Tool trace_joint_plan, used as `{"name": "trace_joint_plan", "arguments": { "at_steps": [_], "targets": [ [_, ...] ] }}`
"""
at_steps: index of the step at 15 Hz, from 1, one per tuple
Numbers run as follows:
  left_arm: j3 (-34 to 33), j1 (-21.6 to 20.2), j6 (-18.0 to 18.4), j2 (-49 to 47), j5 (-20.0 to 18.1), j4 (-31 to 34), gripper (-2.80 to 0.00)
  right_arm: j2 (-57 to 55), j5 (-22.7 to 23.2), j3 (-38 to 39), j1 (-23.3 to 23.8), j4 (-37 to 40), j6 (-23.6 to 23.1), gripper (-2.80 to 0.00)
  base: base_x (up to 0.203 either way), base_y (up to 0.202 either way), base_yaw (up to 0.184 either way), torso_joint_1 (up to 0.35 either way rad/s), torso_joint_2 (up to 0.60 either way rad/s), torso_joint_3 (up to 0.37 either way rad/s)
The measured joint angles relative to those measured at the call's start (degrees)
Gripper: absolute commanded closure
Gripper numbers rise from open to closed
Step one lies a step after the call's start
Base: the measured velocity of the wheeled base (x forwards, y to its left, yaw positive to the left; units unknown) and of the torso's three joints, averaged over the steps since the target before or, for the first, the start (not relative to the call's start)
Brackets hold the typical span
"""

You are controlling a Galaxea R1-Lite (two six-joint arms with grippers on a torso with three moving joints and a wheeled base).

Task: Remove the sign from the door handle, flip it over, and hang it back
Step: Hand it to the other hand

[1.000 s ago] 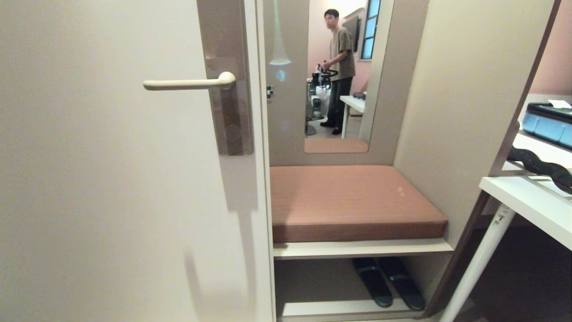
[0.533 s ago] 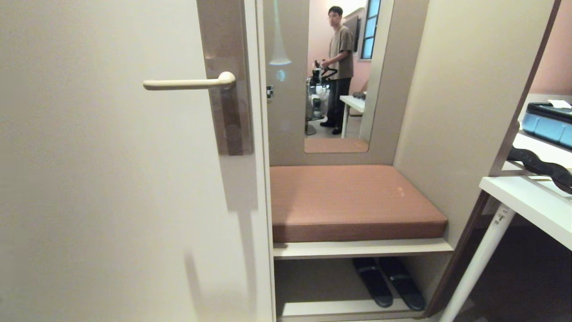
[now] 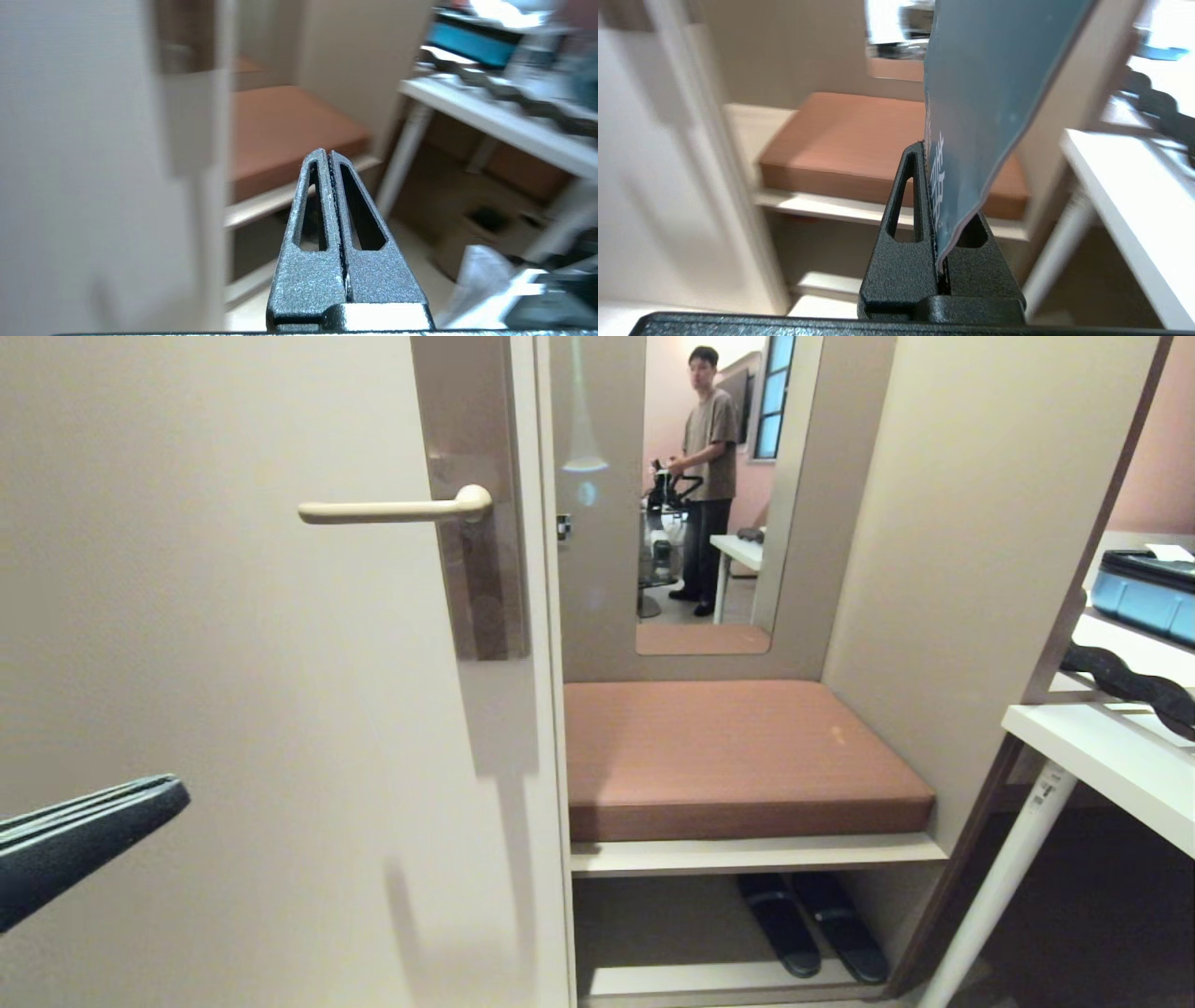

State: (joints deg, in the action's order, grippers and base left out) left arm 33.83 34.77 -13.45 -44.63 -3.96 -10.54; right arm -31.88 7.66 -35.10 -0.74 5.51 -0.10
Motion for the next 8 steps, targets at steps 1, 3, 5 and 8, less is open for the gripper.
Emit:
{"name": "trace_joint_plan", "arguments": {
  "at_steps": [1, 3, 5, 8],
  "targets": [
    [0.34, 2.05, -0.80, -1.78, -0.05, -1.13, 0.00, -0.74, 1.71, -0.43, 0.00, 0.00, 0.02, 0.00, 0.000, 0.000, 0.000, 0.000, 0.00, 0.000],
    [0.48, 5.65, -2.62, -4.87, -0.71, -2.24, 0.00, -1.81, 4.19, -0.86, 0.06, 0.00, 0.04, 0.00, 0.000, 0.000, 0.000, 0.000, 0.00, 0.000],
    [-0.12, 7.50, -3.21, -6.89, -3.70, -2.55, 0.00, -2.34, 4.45, -0.98, 0.04, -0.02, 0.14, 0.00, 0.000, 0.000, 0.000, 0.000, 0.00, 0.000],
    [-0.70, 8.08, -2.94, -9.31, -4.52, -3.71, 0.00, -3.47, 5.52, -1.48, 0.00, -0.11, 0.27, 0.00, 0.000, 0.000, 0.000, 0.000, 0.00, 0.000]
  ]
}}
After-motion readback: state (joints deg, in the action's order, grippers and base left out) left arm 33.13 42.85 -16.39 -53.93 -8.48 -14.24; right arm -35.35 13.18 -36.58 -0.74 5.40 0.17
